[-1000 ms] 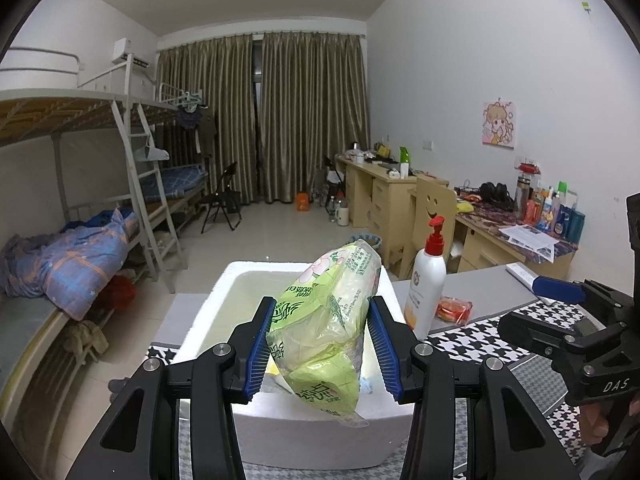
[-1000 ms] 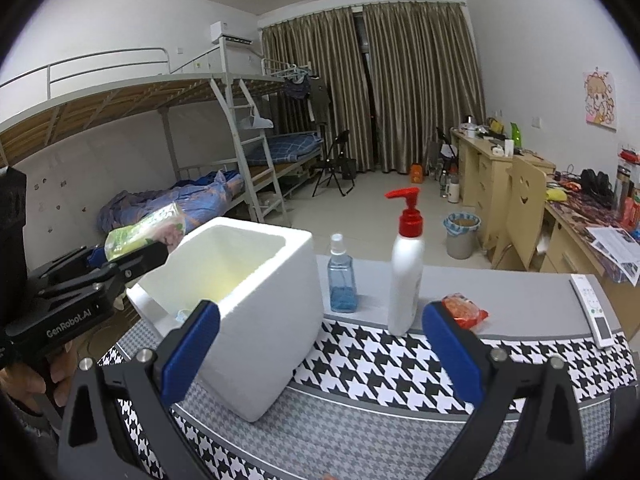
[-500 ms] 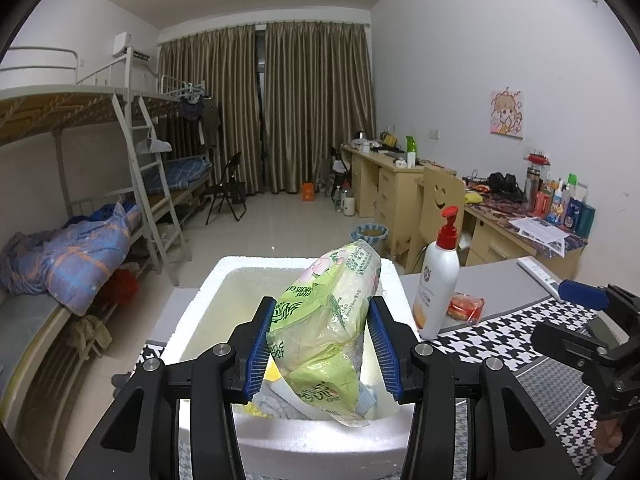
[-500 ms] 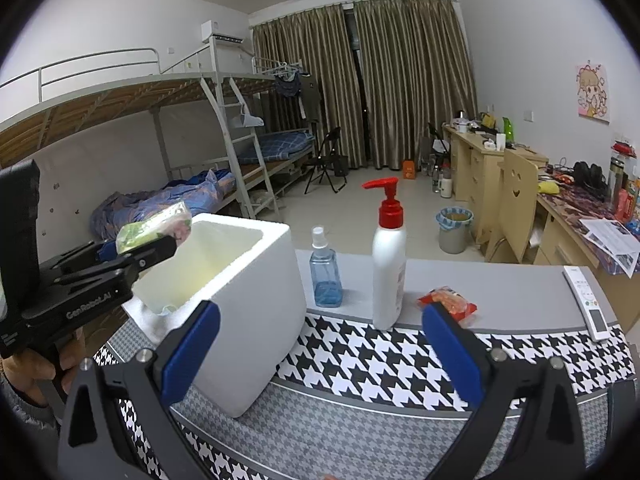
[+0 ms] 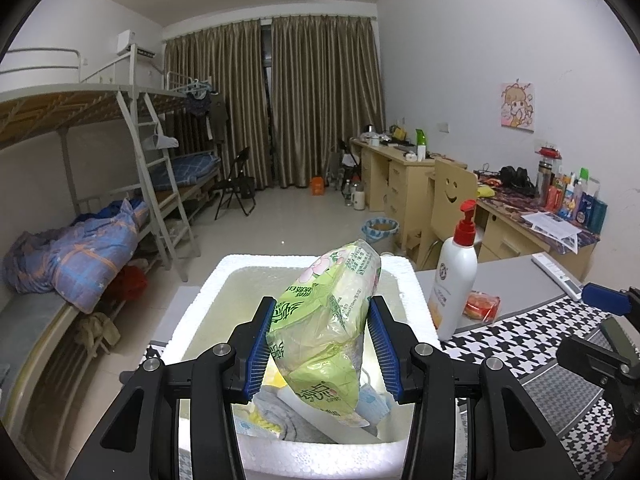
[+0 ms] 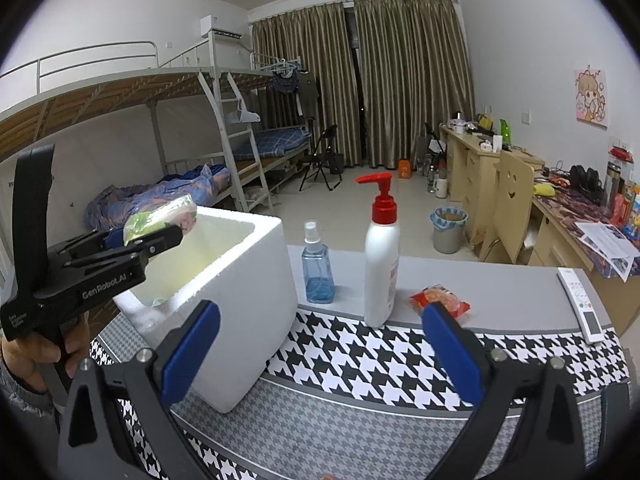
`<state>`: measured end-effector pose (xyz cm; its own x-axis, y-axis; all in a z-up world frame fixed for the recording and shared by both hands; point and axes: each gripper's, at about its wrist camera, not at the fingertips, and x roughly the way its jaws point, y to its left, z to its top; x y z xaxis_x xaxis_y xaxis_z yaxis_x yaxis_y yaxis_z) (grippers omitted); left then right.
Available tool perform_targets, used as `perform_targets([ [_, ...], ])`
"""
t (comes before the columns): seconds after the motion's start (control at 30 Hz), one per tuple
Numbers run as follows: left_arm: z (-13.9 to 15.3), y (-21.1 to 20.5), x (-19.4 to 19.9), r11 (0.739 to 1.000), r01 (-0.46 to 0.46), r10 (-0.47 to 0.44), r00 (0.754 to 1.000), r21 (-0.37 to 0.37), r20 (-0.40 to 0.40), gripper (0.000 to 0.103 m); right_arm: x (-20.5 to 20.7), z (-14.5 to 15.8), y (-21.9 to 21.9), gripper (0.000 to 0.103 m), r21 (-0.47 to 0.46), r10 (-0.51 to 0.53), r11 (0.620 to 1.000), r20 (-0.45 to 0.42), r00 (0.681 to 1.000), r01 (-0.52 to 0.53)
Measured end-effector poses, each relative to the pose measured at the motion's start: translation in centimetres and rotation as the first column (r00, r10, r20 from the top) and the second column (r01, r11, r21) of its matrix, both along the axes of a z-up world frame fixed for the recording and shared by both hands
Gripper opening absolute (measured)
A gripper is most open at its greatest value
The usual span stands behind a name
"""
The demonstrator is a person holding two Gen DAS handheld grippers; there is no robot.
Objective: Organize soft objects
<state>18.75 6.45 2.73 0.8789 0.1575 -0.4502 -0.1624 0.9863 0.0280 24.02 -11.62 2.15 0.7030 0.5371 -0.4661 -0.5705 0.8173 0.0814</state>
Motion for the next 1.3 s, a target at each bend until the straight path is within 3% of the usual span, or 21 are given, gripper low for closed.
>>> perform_targets([
  [0.1,-0.1,0.1,0.2,1.0,-0.01,0.01,1.0,0.012,-0.01,0.054,-0.1,0.0,0.0,0.102,-0.003,0.003,1.0,0.003,1.0,-0.003],
  [0.27,0.1,0.3,-0.4,0.999,-0.048,0.047,0.998,0.023,0.028,0.095,-0.4,0.3,-0.2,0.102,-0.007,-0.001,1.0,0.017,1.0,0.001],
  [0.33,0.4,0.3,-0.7,0.998,-0.058,0.056,0.997,0.031,0.049,0.102,-0.6,0.4,-0.2,0.102,-0.008,-0.005,1.0,0.023,1.0,0.005],
  [0.83,1.6,-0.1,-2.5,0.998,-0.059,0.056,0.994,0.035,0.097,0.102,-2.0,1.0,-0.2,0.102,0.006,-0.001,1.0,0.044,0.999,0.0],
  [1.3,2.7,-1.0,-6.9,0.997,-0.067,0.06,0.986,0.037,0.157,0.102,-4.9,1.8,-0.1,0.102,0.016,0.023,1.0,0.078,0.997,-0.024],
])
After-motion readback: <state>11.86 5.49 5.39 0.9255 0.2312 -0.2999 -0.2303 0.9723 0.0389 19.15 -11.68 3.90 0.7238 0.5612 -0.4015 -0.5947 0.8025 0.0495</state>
